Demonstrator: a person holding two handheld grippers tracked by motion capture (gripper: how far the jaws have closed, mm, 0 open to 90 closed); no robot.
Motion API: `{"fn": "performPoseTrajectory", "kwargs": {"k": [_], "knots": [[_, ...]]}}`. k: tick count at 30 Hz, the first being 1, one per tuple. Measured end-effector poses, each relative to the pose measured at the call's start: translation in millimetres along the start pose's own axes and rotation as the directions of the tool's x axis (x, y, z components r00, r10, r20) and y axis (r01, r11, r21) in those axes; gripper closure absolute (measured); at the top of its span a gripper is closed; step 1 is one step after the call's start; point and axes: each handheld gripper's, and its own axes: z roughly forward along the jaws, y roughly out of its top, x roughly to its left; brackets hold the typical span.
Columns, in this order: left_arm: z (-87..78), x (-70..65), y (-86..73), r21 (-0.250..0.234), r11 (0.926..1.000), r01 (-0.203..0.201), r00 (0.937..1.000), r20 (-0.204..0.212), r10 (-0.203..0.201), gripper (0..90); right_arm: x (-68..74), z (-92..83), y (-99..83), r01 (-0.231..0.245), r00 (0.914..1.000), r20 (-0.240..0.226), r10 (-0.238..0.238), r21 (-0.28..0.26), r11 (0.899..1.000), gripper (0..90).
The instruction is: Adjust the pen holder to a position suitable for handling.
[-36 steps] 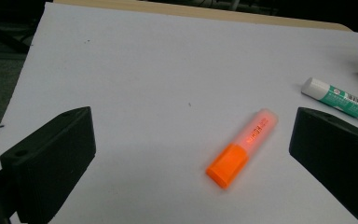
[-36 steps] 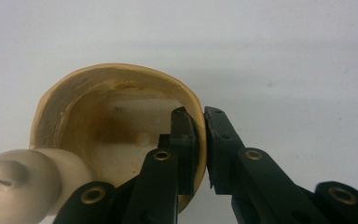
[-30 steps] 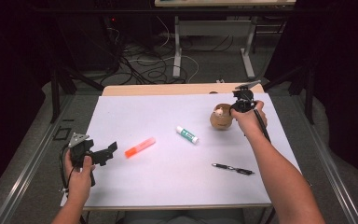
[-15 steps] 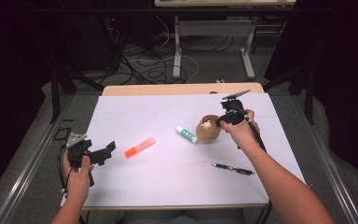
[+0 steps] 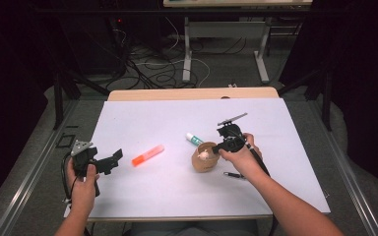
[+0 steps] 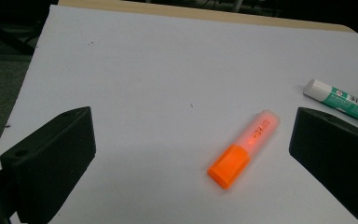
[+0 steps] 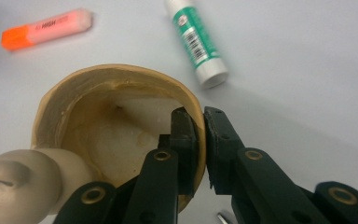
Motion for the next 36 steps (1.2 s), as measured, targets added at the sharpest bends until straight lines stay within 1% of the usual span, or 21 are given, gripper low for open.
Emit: {"fn": "performPoseTrajectory", "kwargs": {"k": [3,4,5,6,10,12,13,17,19,20,22,23,25,27,29,30,31,32,33,34,36], "knots": [[0.3,0.2,0.0,0.003,1.0000,-0.002,1.0000,0.002,0.002,0.4,7.7,3.3,-5.0,0.011,0.9999,-0.006,-0.011,0.016,1.000,83.1],[0.2,0.1,0.1,0.004,1.0000,-0.006,1.0000,0.001,0.006,0.4,9.3,5.5,-7.1,0.014,0.9998,-0.015,-0.014,-0.002,1.000,83.1],[0.2,-0.2,0.2,0.004,1.0000,-0.006,1.0000,0.001,0.006,0.4,11.4,3.3,-6.9,0.021,0.9998,-0.001,-0.021,0.057,0.998,83.1],[0.0,-0.7,0.3,0.002,1.0000,-0.006,1.0000,0.001,0.006,0.4,12.0,6.7,-9.1,0.018,0.9996,-0.023,-0.017,0.024,1.000,83.1],[-0.1,-0.7,0.3,0.002,1.0000,-0.006,1.0000,0.000,0.006,0.4,15.2,9.2,-11.1,0.005,0.9996,-0.029,-0.004,0.051,0.999,83.1],[0.0,-0.6,0.3,0.001,1.0000,-0.005,1.0000,0.001,0.005,0.4,18.4,13.9,-14.0,0.006,0.9994,-0.036,-0.005,0.023,1.000,83.1],[0.0,-0.6,0.3,0.001,1.0000,-0.005,1.0000,0.001,0.005,0.4,19.8,13.9,-14.1,0.010,0.9991,-0.041,-0.008,0.041,0.999,83.1],[0.2,-0.9,0.2,0.000,1.0000,-0.006,1.0000,0.001,0.006,0.4,24.4,16.0,-16.5,0.024,0.9992,-0.033,-0.023,0.046,0.999,83.1],[0.3,-1.0,0.2,0.001,1.0000,-0.008,1.0000,0.002,0.008,0.4,29.9,17.8,-18.5,0.050,0.9985,-0.025,-0.048,0.046,0.998,83.1],[0.3,-1.3,0.2,0.002,1.0000,-0.008,1.0000,0.004,0.008,0.4,31.9,18.1,-18.7,0.045,0.9988,-0.020,-0.044,0.059,0.997,83.1],[0.1,-1.3,0.3,0.001,1.0000,-0.009,1.0000,0.002,0.009,0.4,33.7,20.6,-19.9,0.061,0.9979,-0.023,-0.060,0.051,0.997,83.0],[0.1,-1.3,0.3,0.001,1.0000,-0.009,1.0000,0.002,0.009,0.4,35.9,20.9,-20.4,0.052,0.9986,-0.010,-0.052,0.048,0.997,82.9],[0.2,-1.0,0.4,-0.002,1.0000,-0.010,1.0000,0.001,0.010,0.4,36.7,21.0,-20.2,0.074,0.9972,-0.018,-0.073,0.053,0.996,81.7],[0.2,-1.0,0.3,-0.001,1.0000,-0.010,1.0000,0.001,0.010,0.4,37.7,20.8,-20.2,0.075,0.9966,-0.037,-0.073,0.056,0.996,79.7],[-0.1,-1.6,0.3,0.000,0.9999,-0.011,0.9999,0.002,0.011,0.4,41.2,21.1,-21.4,0.075,0.9970,-0.021,-0.074,0.049,0.996,80.0],[0.0,-1.8,0.3,-0.001,0.9999,-0.011,0.9999,0.003,0.011,0.4,40.3,20.8,-22.5,0.101,0.9948,-0.022,-0.100,0.045,0.994,79.9],[0.1,-1.9,0.3,-0.001,0.9999,-0.011,0.9999,0.003,0.011,0.4,42.0,20.0,-22.3,0.084,0.9965,-0.010,-0.083,0.061,0.995,79.6],[0.1,-1.9,0.3,-0.001,0.9999,-0.011,0.9999,0.003,0.011,0.4,41.6,18.7,-22.1,0.091,0.9958,-0.014,-0.091,0.079,0.993,79.0],[0.5,-1.7,0.3,-0.004,0.9999,-0.015,0.9999,0.002,0.015,0.4,39.9,18.6,-22.6,0.100,0.9949,-0.019,-0.099,0.072,0.992,78.0],[0.5,-1.7,0.3,-0.004,0.9999,-0.015,0.9999,0.002,0.015,0.4,39.1,21.2,-24.0,0.084,0.9956,-0.045,-0.082,0.028,0.996,77.1],[0.6,-1.7,0.3,-0.002,0.9999,-0.015,0.9999,0.001,0.015,0.4,38.5,21.0,-24.1,0.084,0.9951,-0.055,-0.083,0.028,0.996,76.9]]}}
